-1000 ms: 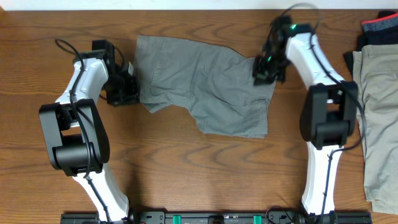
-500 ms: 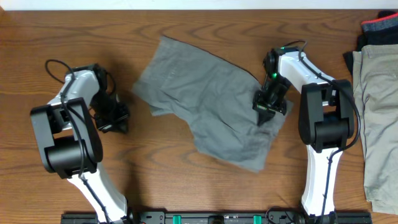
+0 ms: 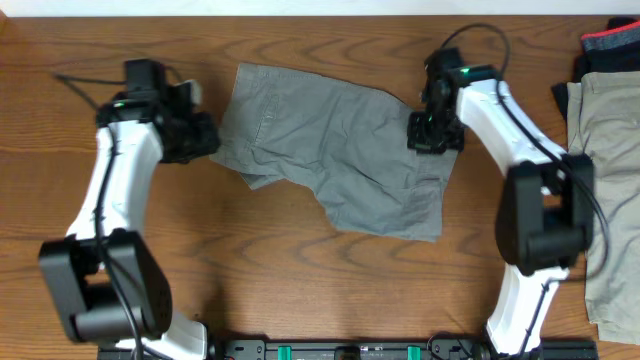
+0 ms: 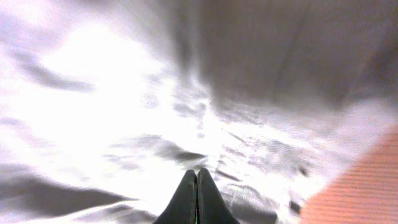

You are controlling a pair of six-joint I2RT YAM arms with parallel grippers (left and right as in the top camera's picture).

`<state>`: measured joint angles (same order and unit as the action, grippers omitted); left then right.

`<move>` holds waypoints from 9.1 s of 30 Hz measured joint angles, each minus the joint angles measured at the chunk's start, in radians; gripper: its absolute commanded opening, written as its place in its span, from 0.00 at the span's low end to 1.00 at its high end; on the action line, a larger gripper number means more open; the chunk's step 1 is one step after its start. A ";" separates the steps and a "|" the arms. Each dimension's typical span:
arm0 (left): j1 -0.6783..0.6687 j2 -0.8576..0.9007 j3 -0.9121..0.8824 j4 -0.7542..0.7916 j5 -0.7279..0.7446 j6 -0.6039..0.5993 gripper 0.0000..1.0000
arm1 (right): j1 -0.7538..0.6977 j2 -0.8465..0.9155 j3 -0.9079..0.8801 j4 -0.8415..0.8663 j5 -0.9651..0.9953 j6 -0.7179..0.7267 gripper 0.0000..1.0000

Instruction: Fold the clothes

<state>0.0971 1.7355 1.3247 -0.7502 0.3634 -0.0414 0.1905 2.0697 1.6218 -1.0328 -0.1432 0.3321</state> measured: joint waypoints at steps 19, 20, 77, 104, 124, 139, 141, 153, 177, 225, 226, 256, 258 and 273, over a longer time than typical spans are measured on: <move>-0.061 0.303 0.009 -0.315 -0.084 0.040 0.06 | -0.005 -0.211 0.000 0.080 0.002 0.000 0.01; -0.053 0.303 0.009 -0.342 -0.099 0.034 0.06 | -0.005 -0.211 0.000 0.082 0.002 0.000 0.01; 0.117 0.516 0.371 0.147 0.087 0.173 0.58 | -0.009 -0.211 0.000 0.152 0.006 0.000 0.40; 0.142 0.395 0.371 0.044 0.196 0.169 0.13 | -0.009 -0.069 0.000 0.217 0.079 0.000 0.24; 0.142 0.308 0.371 0.002 0.207 0.170 0.14 | -0.074 0.117 -0.001 0.300 -0.147 -0.108 0.23; 0.142 0.308 0.371 0.001 0.206 0.170 0.14 | -0.154 0.117 -0.007 0.301 -0.302 -0.205 0.29; 0.142 0.308 0.371 0.001 0.206 0.170 0.14 | -0.154 0.117 -0.023 0.315 -0.302 -0.205 0.30; 0.142 0.308 0.371 0.001 0.206 0.170 0.15 | -0.154 0.119 -0.124 0.434 -0.428 -0.220 0.27; 0.142 0.308 0.371 0.001 0.206 0.170 0.15 | -0.185 0.132 -0.131 0.476 -0.609 -0.276 0.18; 0.208 0.514 0.371 0.126 0.165 0.174 0.48 | -0.171 -0.055 -0.137 0.423 -0.599 -0.284 0.01; 0.210 0.514 0.371 0.125 0.189 0.176 0.46 | -0.171 -0.055 -0.137 0.423 -0.596 -0.284 0.01; 0.241 0.509 0.371 0.076 0.393 0.248 0.06 | -0.175 -0.064 -0.137 0.402 -0.557 -0.283 0.01; 0.257 0.492 0.371 0.066 0.431 0.248 0.06 | -0.180 -0.090 -0.139 0.389 -0.515 -0.268 0.01; 0.291 -0.046 0.370 -0.083 0.494 0.248 0.06 | -0.205 -0.492 -0.140 0.322 -0.259 -0.134 0.01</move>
<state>0.3878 1.6894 1.6947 -0.8333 0.8574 0.2066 -0.0147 1.5772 1.4818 -0.7105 -0.4023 0.1978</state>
